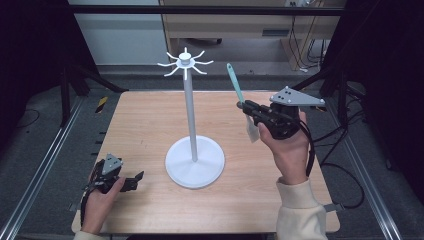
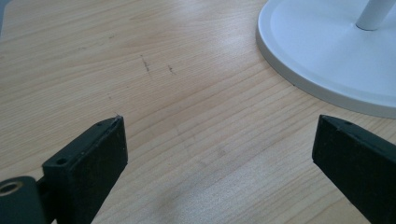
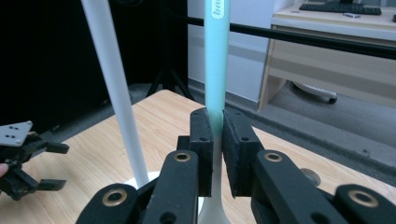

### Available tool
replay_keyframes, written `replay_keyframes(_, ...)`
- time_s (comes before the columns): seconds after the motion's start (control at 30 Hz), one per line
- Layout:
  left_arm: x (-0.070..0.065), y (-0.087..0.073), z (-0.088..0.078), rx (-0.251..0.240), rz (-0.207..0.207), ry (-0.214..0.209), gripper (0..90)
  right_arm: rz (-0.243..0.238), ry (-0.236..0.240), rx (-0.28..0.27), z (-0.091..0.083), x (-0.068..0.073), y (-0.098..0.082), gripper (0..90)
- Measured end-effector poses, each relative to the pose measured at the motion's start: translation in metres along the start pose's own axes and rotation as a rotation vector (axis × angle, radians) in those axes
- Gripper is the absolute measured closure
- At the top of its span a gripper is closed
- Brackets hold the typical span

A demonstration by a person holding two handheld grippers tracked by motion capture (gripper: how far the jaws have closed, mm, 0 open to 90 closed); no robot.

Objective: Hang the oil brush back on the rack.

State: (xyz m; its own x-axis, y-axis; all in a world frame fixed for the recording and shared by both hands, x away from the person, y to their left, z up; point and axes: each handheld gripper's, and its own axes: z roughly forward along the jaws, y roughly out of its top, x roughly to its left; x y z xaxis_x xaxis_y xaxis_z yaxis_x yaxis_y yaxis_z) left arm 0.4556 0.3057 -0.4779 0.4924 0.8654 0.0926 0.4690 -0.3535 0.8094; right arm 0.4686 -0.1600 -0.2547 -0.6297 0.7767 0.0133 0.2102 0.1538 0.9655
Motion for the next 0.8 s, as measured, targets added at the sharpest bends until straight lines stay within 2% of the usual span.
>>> replay_keyframes(0.3, 0.000, 0.000, 0.000, -0.005, -0.001, 0.002, 2.9, -0.041, 0.032, -0.040, -0.004, 0.015, 0.007, 83.1)
replay_keyframes(0.8, 0.001, 0.000, -0.001, -0.008, -0.002, 0.000, 2.9, -0.064, 0.054, -0.079, -0.022, 0.028, 0.009, 83.1)
